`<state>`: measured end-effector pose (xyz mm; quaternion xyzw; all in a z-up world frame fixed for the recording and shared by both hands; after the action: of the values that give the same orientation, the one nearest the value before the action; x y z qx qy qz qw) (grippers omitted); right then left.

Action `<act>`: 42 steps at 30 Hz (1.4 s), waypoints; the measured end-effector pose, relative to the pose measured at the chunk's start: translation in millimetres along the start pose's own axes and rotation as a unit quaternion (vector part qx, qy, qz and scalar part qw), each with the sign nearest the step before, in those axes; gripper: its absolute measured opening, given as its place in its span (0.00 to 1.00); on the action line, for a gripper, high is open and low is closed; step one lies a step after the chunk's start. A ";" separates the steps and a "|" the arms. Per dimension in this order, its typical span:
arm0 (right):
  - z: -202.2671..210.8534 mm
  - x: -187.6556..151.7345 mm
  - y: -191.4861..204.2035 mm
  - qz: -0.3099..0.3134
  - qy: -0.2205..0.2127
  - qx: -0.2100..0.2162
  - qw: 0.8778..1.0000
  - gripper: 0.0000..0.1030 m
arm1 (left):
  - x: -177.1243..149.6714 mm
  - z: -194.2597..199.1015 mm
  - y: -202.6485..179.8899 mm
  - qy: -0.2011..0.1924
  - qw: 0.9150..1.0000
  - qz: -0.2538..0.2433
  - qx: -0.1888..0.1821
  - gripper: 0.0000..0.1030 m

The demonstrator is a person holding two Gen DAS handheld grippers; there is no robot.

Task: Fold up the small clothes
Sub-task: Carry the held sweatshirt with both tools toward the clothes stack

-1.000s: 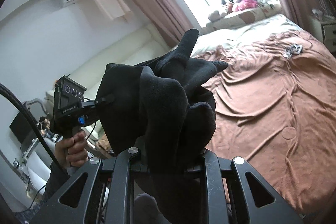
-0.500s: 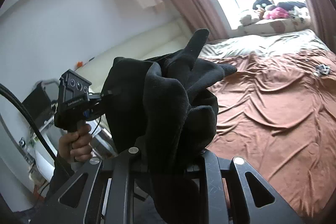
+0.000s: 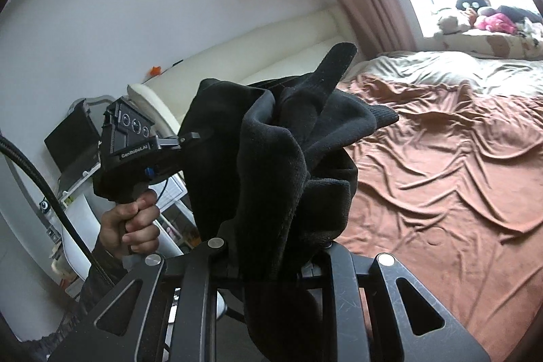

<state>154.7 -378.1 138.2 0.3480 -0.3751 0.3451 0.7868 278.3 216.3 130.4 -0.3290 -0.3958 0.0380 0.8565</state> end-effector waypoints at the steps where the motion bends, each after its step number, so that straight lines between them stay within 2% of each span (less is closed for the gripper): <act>1: -7.6 5.5 0.2 0.004 0.002 0.001 1.000 0.16 | 2.1 4.2 9.1 -0.004 1.000 0.003 0.001 0.15; 7: -48.2 33.2 -1.0 0.022 0.009 0.012 1.000 0.16 | 17.3 31.2 59.4 -0.030 1.000 0.005 -0.002 0.15; 14: -99.0 65.9 -3.9 0.037 0.007 0.027 0.999 0.16 | 44.5 56.4 115.0 -0.047 0.999 0.012 0.016 0.15; 21: -154.0 91.3 9.5 0.066 0.021 0.043 0.997 0.16 | 74.3 83.1 162.2 -0.056 0.996 -0.003 0.065 0.15; 23: -164.9 85.0 13.8 0.073 0.028 0.049 0.996 0.16 | 79.7 92.4 177.3 -0.059 0.995 -0.005 0.085 0.15; 30: -226.0 100.4 34.2 0.088 0.048 0.078 0.992 0.16 | 88.0 133.0 223.0 -0.083 0.988 0.004 0.131 0.15; 35: -258.4 101.2 45.8 0.098 0.062 0.097 0.988 0.16 | 96.6 155.7 252.0 -0.083 0.982 0.011 0.167 0.15; 42: -300.8 93.1 44.3 0.069 0.074 0.122 0.987 0.16 | 99.4 168.8 283.8 -0.076 0.977 0.022 0.198 0.15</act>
<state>269.1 -86.1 84.9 0.3887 -0.2939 0.4664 0.7382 283.0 560.2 106.2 -0.1577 -0.4373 0.1595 0.8709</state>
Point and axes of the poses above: each gripper's, at about its wrist camera, not at the fingertips, and z roughly against the way its jaws point, y to its left, x to its top, the point moved 5 cm from there along -z, roughly the way its jaws point, and after that the axes turned 15 degrees about y, right-handed, at the moved point
